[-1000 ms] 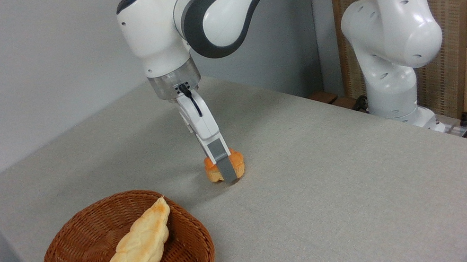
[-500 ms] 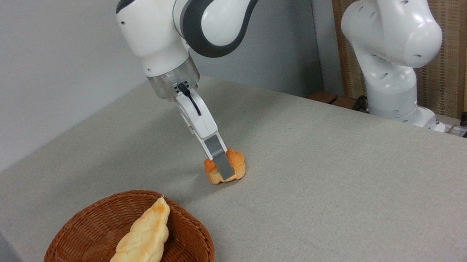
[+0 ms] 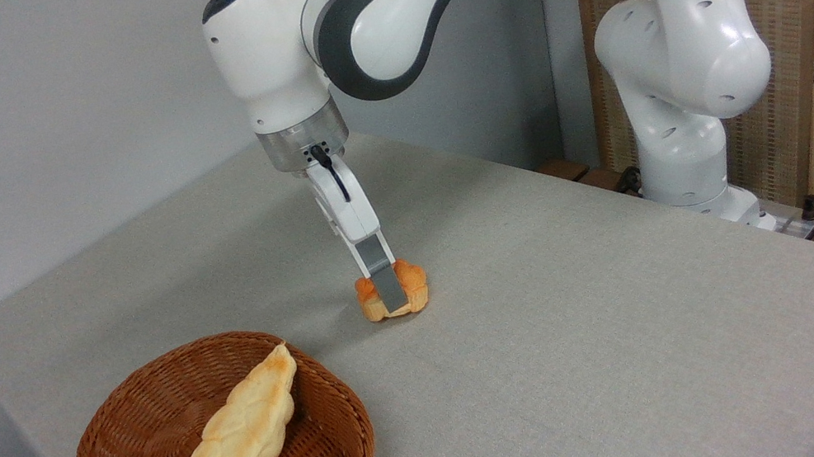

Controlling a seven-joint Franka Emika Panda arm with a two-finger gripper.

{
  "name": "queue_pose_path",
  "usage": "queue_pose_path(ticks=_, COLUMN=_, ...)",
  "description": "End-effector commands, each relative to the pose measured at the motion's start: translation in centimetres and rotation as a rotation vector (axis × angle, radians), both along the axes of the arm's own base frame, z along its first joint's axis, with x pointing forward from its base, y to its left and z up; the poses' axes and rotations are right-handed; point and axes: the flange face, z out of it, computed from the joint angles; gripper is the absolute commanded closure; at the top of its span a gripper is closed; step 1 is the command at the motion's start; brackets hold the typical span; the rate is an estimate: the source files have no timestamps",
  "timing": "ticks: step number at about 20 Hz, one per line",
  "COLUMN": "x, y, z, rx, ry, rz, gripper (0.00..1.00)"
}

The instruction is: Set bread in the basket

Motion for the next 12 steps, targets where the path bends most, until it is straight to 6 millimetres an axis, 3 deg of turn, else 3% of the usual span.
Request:
queue_pose_path(ticks=1, x=-0.9, y=0.3, z=0.3, rx=0.017, ry=0.016, rz=-0.019, gripper=0.7)
queue_pose_path(ticks=7, x=-1.1, y=0.8, z=1.6, rx=0.027, ry=0.038, rz=-0.006, gripper=0.73)
queue_pose_path(ticks=12, x=0.3, y=1.1, z=4.2, rx=0.004, ry=0.002, rz=0.026, gripper=0.72)
